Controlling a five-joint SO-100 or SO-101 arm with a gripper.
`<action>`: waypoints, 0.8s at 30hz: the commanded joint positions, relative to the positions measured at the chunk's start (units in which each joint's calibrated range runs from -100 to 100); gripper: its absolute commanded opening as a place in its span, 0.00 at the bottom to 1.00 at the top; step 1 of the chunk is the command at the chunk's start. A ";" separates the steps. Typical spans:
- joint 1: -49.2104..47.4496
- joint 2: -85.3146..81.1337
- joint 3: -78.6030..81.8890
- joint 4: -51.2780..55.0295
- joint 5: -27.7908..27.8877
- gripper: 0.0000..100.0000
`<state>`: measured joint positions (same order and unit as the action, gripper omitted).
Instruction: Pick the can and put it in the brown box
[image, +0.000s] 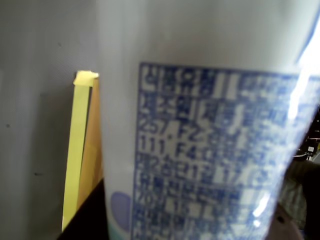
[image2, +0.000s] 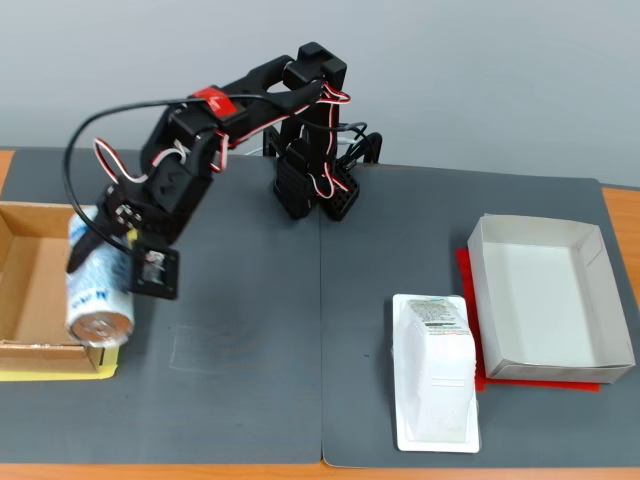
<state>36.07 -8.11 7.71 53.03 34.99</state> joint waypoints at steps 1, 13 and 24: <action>2.84 -2.52 -1.91 -1.08 2.42 0.07; 8.45 14.34 -17.12 -7.58 3.05 0.07; 12.92 24.34 -23.45 -7.67 2.99 0.07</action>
<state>48.19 14.71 -10.97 46.37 37.78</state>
